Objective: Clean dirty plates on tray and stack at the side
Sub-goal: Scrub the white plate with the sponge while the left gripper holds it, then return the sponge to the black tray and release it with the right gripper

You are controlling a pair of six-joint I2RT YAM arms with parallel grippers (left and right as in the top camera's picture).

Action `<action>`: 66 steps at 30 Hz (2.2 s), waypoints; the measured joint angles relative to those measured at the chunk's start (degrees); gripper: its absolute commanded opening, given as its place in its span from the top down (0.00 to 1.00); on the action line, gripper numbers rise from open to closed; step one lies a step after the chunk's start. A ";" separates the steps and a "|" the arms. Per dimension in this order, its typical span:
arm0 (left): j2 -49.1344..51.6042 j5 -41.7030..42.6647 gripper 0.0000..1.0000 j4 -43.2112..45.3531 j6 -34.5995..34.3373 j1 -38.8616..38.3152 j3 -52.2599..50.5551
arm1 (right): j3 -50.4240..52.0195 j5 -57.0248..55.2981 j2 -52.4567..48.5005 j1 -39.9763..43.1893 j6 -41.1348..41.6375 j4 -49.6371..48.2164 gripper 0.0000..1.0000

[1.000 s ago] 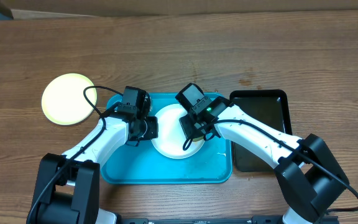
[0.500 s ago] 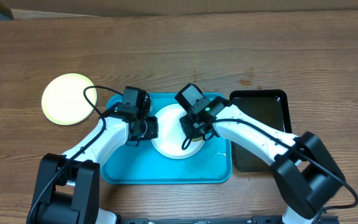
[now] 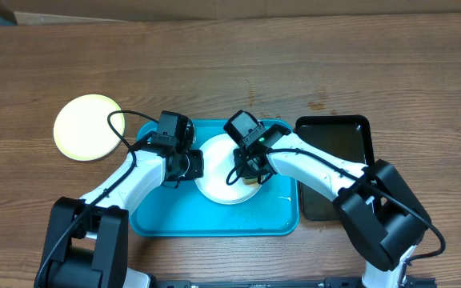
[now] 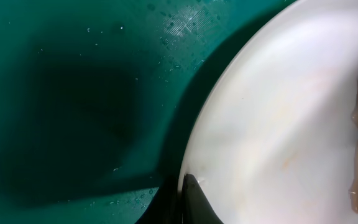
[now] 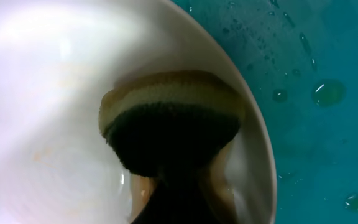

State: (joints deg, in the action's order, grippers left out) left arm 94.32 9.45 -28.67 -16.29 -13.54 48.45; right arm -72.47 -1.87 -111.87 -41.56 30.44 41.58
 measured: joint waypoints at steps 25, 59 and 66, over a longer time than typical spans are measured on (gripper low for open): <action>0.00 -1.51 0.96 -0.02 0.00 0.44 0.00 | -4.92 30.42 -3.48 6.62 -2.47 -4.59 0.96; 0.00 -1.31 0.96 0.00 0.02 0.44 0.00 | 14.64 28.68 4.24 1.64 13.79 -35.17 0.96; 0.00 -1.31 0.96 -0.02 0.02 0.44 0.02 | 9.33 36.00 5.44 12.00 9.25 -30.14 0.96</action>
State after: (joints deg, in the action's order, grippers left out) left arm 94.32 8.14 -28.69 -16.27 -13.10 48.47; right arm -63.13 34.13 -106.43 -29.56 39.68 11.44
